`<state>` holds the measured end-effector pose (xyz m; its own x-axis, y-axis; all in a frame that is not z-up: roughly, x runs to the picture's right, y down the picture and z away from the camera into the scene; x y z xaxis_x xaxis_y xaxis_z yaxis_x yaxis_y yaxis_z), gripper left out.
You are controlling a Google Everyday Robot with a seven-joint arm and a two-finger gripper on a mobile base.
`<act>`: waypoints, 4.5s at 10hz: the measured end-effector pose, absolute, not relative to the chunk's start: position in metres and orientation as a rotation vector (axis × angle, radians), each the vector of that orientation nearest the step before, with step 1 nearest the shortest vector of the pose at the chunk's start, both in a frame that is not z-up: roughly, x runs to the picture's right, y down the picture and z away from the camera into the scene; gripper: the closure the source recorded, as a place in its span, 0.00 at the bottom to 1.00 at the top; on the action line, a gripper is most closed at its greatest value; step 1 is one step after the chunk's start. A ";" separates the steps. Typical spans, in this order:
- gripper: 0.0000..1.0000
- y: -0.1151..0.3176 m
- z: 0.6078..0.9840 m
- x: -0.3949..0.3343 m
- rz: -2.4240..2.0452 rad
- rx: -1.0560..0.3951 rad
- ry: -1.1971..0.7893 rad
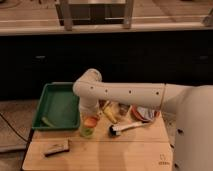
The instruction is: Place apple in plastic cup
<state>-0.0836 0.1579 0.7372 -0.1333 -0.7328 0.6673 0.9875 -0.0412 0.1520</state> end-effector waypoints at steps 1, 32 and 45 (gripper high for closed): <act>0.71 0.159 0.736 -0.085 -1.587 -0.489 -0.695; 0.20 0.151 0.743 -0.086 -1.593 -0.514 -0.741; 0.20 0.151 0.743 -0.086 -1.593 -0.514 -0.741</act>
